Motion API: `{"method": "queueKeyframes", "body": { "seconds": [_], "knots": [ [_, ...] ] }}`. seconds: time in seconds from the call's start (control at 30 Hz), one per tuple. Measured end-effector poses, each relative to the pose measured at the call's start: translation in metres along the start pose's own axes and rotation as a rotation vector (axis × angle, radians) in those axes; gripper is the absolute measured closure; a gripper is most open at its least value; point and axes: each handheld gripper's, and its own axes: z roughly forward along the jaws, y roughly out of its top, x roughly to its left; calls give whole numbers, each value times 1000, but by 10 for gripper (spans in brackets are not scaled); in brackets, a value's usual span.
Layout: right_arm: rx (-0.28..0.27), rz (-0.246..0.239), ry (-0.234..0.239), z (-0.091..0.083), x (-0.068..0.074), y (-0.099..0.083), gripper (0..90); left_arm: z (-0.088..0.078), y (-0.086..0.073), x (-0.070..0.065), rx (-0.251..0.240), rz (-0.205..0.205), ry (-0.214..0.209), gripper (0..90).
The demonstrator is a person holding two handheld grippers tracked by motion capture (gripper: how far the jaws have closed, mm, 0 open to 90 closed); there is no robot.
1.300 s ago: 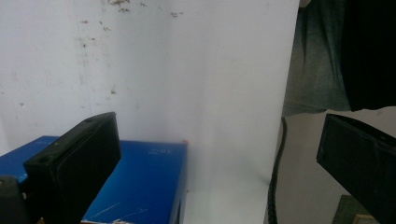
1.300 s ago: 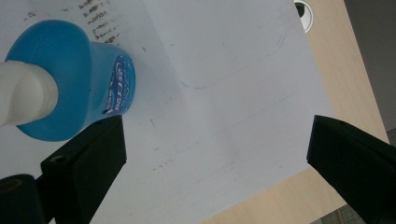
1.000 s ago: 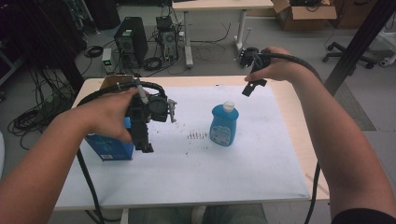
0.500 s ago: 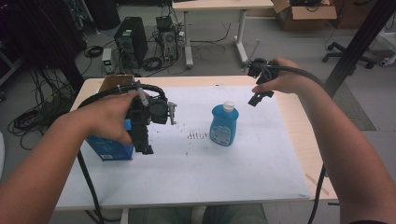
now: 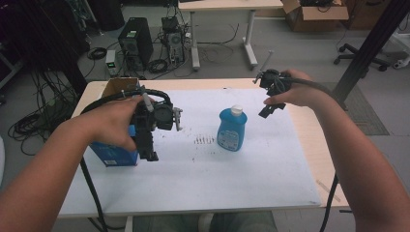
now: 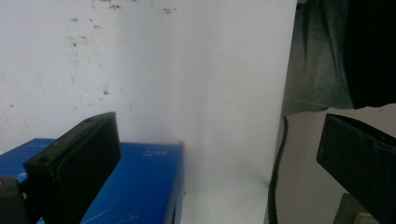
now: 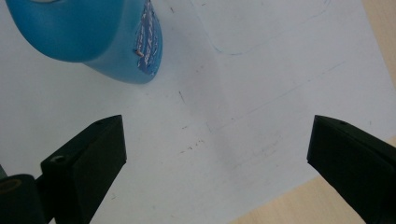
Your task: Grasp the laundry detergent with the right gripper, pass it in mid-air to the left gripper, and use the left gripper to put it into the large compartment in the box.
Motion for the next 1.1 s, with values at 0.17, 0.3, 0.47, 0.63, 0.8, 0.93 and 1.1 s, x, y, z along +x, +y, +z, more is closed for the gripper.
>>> {"method": "queueKeyframes", "body": {
  "seconds": [0.17, 0.3, 0.47, 0.63, 0.8, 0.93, 1.1],
  "knots": [
    [-14, 3, 12, 5, 2, -5, 47, 2, 0, 0, 0, 0, -2, 2],
    [-14, 1, 19, 10, 5, -9, 47, 4, 0, 0, 7, 3, -6, 2],
    [-25, 4, 28, 13, 6, -14, 47, 5, 0, 0, 3, 4, -5, 2],
    [-41, 8, 36, 17, 9, -20, 47, 4, 0, 0, 4, 3, -5, 2],
    [-53, 10, 45, 21, 12, -23, 47, 6, 0, 0, 4, 3, -4, 2],
    [-59, 9, 53, 25, 15, -27, 47, 6, 1, 0, 3, 4, -7, 2],
    [-69, 7, 59, 30, 17, -30, 48, 6, 1, 0, 3, 3, -6, 2]
  ]
}}
